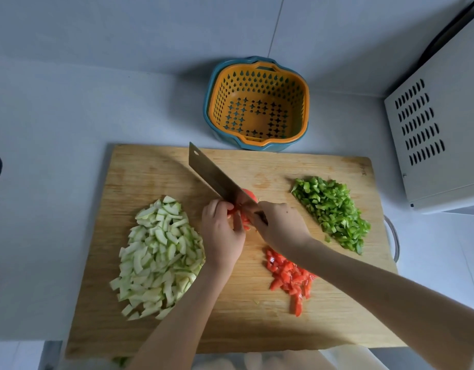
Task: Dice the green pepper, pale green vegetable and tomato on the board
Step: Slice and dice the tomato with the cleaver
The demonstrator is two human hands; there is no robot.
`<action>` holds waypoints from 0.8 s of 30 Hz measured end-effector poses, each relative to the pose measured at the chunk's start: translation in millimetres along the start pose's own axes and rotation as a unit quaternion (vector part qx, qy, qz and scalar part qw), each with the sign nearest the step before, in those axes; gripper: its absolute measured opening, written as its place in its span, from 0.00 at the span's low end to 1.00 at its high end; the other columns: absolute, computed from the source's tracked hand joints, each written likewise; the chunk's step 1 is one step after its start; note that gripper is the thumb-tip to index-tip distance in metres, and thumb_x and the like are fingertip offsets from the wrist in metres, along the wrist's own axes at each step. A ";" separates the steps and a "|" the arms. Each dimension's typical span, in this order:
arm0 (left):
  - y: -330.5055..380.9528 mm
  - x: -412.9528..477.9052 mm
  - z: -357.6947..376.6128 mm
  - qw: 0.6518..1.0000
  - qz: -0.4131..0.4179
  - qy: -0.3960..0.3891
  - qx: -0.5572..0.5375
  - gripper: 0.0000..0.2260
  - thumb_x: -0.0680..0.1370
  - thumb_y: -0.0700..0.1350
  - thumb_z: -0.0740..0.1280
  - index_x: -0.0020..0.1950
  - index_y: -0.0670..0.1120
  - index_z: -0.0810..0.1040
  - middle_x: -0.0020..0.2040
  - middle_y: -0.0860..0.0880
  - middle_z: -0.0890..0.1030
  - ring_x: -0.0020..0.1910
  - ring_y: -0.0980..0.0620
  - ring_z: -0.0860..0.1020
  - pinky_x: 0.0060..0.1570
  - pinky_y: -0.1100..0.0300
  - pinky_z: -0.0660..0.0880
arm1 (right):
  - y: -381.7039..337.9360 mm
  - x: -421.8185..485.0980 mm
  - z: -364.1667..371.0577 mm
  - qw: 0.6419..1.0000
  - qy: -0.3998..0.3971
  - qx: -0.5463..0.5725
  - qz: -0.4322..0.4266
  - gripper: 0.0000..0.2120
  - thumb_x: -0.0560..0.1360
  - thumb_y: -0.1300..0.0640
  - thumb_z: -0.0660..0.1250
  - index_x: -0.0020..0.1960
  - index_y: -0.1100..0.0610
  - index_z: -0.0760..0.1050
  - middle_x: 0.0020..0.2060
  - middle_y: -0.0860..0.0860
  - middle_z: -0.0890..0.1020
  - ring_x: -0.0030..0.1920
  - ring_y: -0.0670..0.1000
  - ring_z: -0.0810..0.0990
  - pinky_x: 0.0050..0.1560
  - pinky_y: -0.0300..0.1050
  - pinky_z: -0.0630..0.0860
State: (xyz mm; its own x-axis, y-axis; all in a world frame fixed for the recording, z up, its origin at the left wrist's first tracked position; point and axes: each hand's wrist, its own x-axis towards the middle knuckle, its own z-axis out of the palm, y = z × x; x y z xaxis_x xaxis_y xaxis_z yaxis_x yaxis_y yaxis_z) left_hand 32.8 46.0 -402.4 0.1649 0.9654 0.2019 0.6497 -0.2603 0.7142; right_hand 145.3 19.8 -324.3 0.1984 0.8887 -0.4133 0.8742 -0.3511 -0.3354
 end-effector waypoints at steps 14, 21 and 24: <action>23.0 82.8 -24.8 0.845 0.212 -0.423 0.250 0.29 0.70 0.55 0.73 0.68 0.53 0.68 0.68 0.49 0.65 0.67 0.48 0.62 0.64 0.54 0.62 | 38.2 -65.0 -51.0 0.993 0.112 0.023 0.009 0.17 0.77 0.56 0.62 0.31 0.51 0.64 0.23 0.46 0.70 0.22 0.46 0.67 0.24 0.38 0.59; 16.5 87.4 -25.9 0.836 0.227 -0.420 0.271 0.25 0.72 0.48 0.71 0.67 0.50 0.70 0.65 0.49 0.70 0.61 0.50 0.68 0.60 0.54 0.71 | 48.5 -68.9 -39.6 0.994 0.100 0.018 0.034 0.20 0.78 0.55 0.61 0.30 0.48 0.58 0.23 0.43 0.67 0.22 0.42 0.65 0.23 0.35 0.56; 17.8 72.2 -25.2 0.860 0.189 -0.373 0.292 0.27 0.72 0.51 0.70 0.70 0.48 0.68 0.66 0.48 0.69 0.64 0.48 0.68 0.62 0.54 0.70 | 51.2 -61.7 -32.3 0.995 0.096 0.015 0.035 0.19 0.78 0.55 0.59 0.30 0.48 0.58 0.24 0.43 0.68 0.23 0.43 0.66 0.23 0.35 0.58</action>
State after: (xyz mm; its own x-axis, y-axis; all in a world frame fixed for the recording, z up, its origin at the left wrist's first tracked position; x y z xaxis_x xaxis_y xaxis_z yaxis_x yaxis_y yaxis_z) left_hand 37.5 110.7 -358.2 0.7349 0.6104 -0.2955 0.6714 -0.7163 0.1902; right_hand 192.1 -43.5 -288.6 0.3419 0.9004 -0.2692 0.8417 -0.4208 -0.3383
